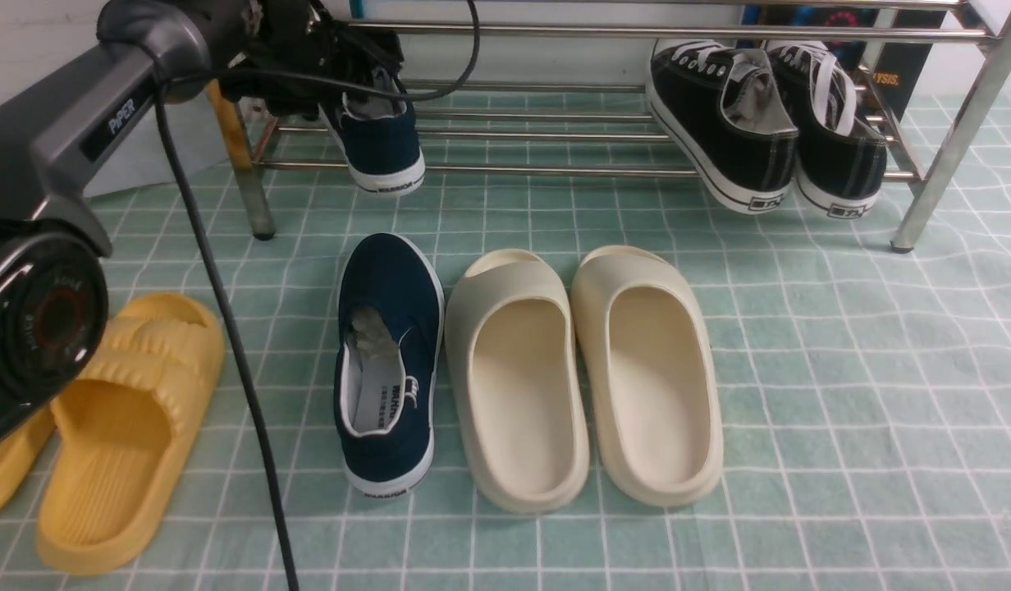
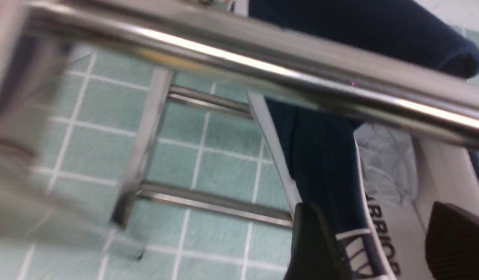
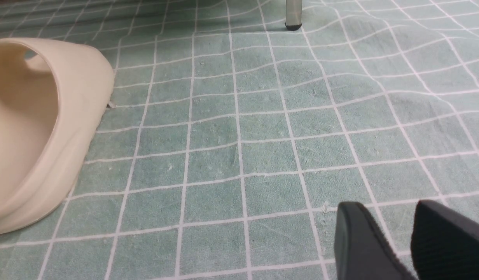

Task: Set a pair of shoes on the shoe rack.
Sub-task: Use the left arm to put a shoe into the shoe rack

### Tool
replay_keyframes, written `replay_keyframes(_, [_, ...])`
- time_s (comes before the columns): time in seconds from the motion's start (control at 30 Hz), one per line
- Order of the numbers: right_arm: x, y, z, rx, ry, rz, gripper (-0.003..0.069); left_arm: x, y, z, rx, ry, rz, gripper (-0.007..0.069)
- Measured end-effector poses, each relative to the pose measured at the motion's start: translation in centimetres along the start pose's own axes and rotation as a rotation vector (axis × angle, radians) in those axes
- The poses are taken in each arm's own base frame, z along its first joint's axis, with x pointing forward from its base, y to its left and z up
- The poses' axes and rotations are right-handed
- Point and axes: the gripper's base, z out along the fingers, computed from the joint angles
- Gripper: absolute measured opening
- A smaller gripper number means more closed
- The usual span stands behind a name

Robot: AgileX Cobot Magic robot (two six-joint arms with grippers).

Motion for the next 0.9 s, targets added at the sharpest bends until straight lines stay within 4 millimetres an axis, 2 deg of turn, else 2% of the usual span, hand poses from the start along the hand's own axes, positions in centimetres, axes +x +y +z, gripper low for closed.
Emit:
replay_keyframes(0.07, [0.0,0.0,0.0,0.000,0.000,0.000,0.0239,-0.2,0.0,-0.8,-0.007,0.010,0.007,0.0407])
replay_keyframes(0.17, [0.0,0.0,0.0,0.000,0.000,0.000,0.0239,-0.6,0.0,-3.5,-0.015,0.058,0.028,0.0378])
replay_keyframes(0.2, [0.0,0.0,0.0,0.000,0.000,0.000,0.0239,-0.6,0.0,-3.5,-0.015,0.064,0.028,0.0375])
replay_keyframes(0.23, [0.0,0.0,0.0,0.000,0.000,0.000,0.0239,-0.5,-0.1,-4.5,-0.004,0.103,0.025,0.0338])
replay_keyframes(0.3, [0.0,0.0,0.0,0.000,0.000,0.000,0.0239,0.0,-0.6,-5.0,0.044,0.168,0.022,0.0268])
replay_keyframes(0.33, [0.0,0.0,0.0,0.000,0.000,0.000,0.0239,0.0,-0.7,-5.0,0.049,0.174,0.017,0.0260])
replay_keyframes(0.5, [0.0,0.0,0.0,0.000,0.000,0.000,0.0239,2.2,-3.8,-3.7,0.198,0.256,0.125,-0.0013])
replay_keyframes(0.6, [0.0,0.0,0.0,0.000,0.000,0.000,0.0239,3.6,-5.8,-1.9,0.233,0.231,0.195,-0.0013])
replay_keyframes(0.67, [0.0,0.0,0.0,0.000,0.000,0.000,0.0239,4.3,-6.5,-0.7,0.226,0.206,0.224,-0.0013])
replay_keyframes(0.8, [0.0,0.0,0.0,0.000,0.000,0.000,0.0239,5.1,-6.3,1.5,0.148,0.173,0.313,-0.0013])
replay_keyframes(0.9, [0.0,0.0,0.0,0.000,0.000,0.000,0.0239,5.1,-5.6,2.0,0.074,0.154,0.344,-0.0013])
